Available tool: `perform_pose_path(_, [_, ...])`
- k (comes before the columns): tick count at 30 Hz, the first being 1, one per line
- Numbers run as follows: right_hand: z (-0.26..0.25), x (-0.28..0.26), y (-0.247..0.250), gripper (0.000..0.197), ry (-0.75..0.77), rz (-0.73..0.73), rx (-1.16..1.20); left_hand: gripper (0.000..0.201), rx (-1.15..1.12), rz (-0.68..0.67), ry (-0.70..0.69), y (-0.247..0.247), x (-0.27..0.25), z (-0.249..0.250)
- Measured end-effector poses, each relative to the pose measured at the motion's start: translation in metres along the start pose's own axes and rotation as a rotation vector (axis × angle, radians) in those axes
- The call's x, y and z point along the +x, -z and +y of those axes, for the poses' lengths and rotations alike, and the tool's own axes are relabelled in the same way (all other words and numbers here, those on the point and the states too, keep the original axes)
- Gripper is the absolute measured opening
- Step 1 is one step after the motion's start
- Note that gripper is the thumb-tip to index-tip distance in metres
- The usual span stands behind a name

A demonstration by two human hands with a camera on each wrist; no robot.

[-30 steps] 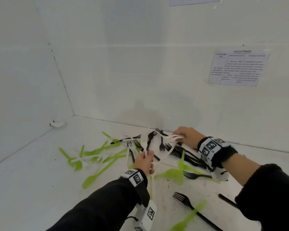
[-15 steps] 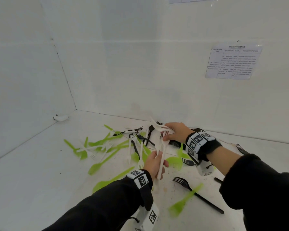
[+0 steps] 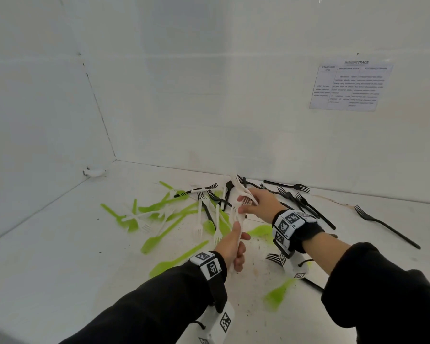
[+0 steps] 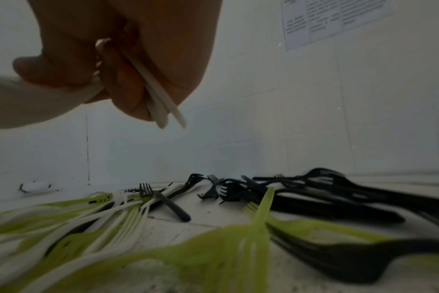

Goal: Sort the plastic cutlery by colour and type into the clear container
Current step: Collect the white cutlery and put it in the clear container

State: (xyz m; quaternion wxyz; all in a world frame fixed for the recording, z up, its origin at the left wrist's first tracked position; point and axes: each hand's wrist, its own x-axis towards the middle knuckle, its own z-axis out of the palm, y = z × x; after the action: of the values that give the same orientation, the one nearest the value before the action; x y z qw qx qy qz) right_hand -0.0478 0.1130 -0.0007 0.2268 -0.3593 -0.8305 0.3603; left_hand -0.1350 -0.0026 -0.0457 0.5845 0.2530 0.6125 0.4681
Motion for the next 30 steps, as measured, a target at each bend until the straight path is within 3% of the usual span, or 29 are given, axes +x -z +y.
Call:
perform_pose_path(6, [-0.003,0.008,-0.024,0.020,-0.064,0.025,0.189,0.042,-0.003,-0.034,0.074,0.024,-0.004,0.003])
perform_pose_path(10, [-0.011,0.012,-0.037,0.018,-0.067,0.075,0.128,0.041,0.092,0.024,0.014,0.043,-0.002,0.003])
perform_pose_path(13, [-0.016,0.016,-0.047,0.011,-0.202,0.030,0.219,0.043,0.096,0.092,-0.002,0.054,-0.004,0.003])
perform_pose_path(15, [-0.019,0.019,-0.049,0.017,-0.240,0.041,0.336,0.042,0.064,0.133,0.002,0.057,-0.006,0.002])
perform_pose_path(19, [-0.023,0.019,-0.048,0.025,-0.315,0.099,0.470,0.022,-0.046,0.203,-0.026,0.060,-0.005,0.000])
perform_pose_path(25, [-0.010,0.006,-0.049,0.006,-0.587,0.107,0.436,0.013,-0.120,0.227,-0.043,0.066,-0.002,0.006])
perform_pose_path(30, [-0.019,-0.005,-0.069,0.008,-0.424,0.018,0.450,0.027,-0.064,0.155,0.000,0.054,-0.001,0.003])
